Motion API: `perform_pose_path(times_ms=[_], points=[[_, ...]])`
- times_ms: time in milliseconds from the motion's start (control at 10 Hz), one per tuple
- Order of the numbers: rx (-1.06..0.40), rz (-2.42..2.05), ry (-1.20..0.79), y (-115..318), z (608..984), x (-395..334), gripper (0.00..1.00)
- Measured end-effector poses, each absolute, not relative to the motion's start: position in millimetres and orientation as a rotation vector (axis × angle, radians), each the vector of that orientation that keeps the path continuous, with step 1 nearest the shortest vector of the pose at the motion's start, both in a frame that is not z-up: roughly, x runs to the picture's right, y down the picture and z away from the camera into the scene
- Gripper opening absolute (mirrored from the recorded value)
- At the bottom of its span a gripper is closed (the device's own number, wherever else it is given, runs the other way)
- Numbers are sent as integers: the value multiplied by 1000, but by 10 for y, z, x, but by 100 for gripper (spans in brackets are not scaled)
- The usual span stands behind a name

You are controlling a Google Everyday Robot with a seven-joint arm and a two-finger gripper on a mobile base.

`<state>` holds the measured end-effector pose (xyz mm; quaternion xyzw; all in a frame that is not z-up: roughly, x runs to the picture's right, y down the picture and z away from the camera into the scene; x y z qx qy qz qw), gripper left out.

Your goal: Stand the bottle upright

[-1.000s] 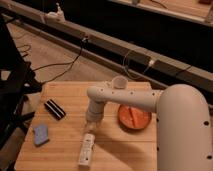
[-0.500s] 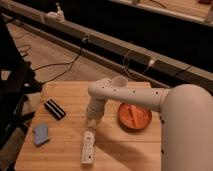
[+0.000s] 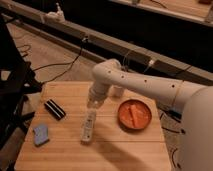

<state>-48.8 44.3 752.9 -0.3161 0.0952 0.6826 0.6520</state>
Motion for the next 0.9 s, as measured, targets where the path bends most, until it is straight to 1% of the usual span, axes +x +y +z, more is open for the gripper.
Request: perform_pose_path(times_ms=[100, 200, 900], points=[[-674, 1572, 158, 126, 7364, -472, 0], [-648, 1586, 128, -43, 7269, -441, 0], [-649, 1582, 123, -52, 7259, -474, 0]])
